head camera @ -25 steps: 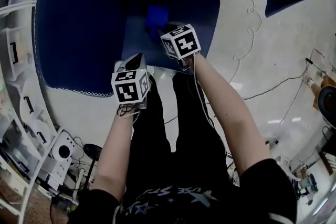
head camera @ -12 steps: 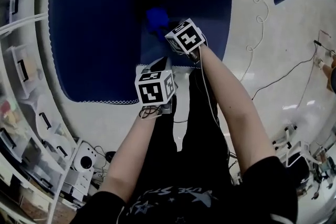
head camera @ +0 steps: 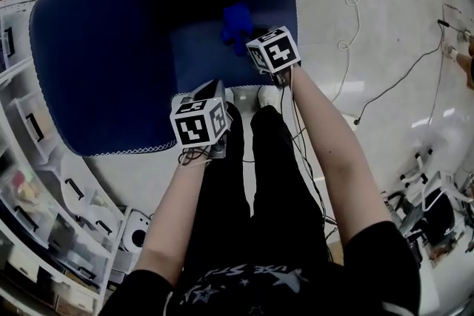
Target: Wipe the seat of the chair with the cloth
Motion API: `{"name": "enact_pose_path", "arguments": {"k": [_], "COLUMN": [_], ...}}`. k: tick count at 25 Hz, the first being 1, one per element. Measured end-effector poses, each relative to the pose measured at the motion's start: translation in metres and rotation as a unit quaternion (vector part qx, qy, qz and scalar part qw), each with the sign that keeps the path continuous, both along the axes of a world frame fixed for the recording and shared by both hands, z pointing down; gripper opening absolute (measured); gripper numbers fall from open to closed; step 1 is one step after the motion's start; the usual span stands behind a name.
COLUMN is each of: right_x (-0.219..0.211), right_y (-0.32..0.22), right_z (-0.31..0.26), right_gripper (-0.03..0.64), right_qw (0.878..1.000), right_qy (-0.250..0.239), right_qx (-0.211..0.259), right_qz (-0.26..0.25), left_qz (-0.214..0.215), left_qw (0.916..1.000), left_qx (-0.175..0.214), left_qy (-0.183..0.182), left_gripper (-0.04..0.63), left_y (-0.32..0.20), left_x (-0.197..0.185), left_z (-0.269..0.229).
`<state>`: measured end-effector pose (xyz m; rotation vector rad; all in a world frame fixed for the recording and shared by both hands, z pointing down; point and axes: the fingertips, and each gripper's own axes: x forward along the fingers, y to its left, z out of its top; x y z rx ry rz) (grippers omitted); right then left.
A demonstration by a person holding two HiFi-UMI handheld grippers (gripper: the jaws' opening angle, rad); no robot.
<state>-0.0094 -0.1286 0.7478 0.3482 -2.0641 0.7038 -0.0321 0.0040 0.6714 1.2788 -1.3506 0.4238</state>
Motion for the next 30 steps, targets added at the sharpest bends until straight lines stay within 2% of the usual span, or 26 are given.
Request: {"name": "enact_pose_path", "arguments": {"k": [6, 13, 19, 24, 30], "right_x": [0.064, 0.124, 0.167, 0.174, 0.147], "right_y": [-0.024, -0.043, -0.047, -0.047, -0.027], "right_z": [0.0, 0.0, 0.005, 0.003, -0.013], "right_gripper": [0.057, 0.057, 0.057, 0.057, 0.057], "right_qw": [1.0, 0.997, 0.996, 0.996, 0.997], "right_qy": [0.006, 0.011, 0.02, 0.006, -0.033], "right_qx": [0.004, -0.001, -0.006, -0.009, -0.017], "right_qz": [0.026, 0.073, 0.087, 0.089, 0.063], "left_qz": [0.019, 0.035, 0.037, 0.016, -0.018], "left_qw": [0.9996, 0.9991, 0.9989, 0.9993, 0.9989], "left_qx": [0.006, 0.013, 0.016, 0.009, -0.007], "left_qy": [-0.019, -0.018, -0.025, -0.033, -0.043], "left_gripper": [0.021, 0.021, 0.021, 0.021, 0.021], "left_y": [-0.018, -0.031, -0.031, -0.017, 0.012], "left_x": [0.027, 0.071, 0.1, 0.112, 0.115], "left_z": [0.001, -0.004, -0.006, -0.002, 0.0]}}
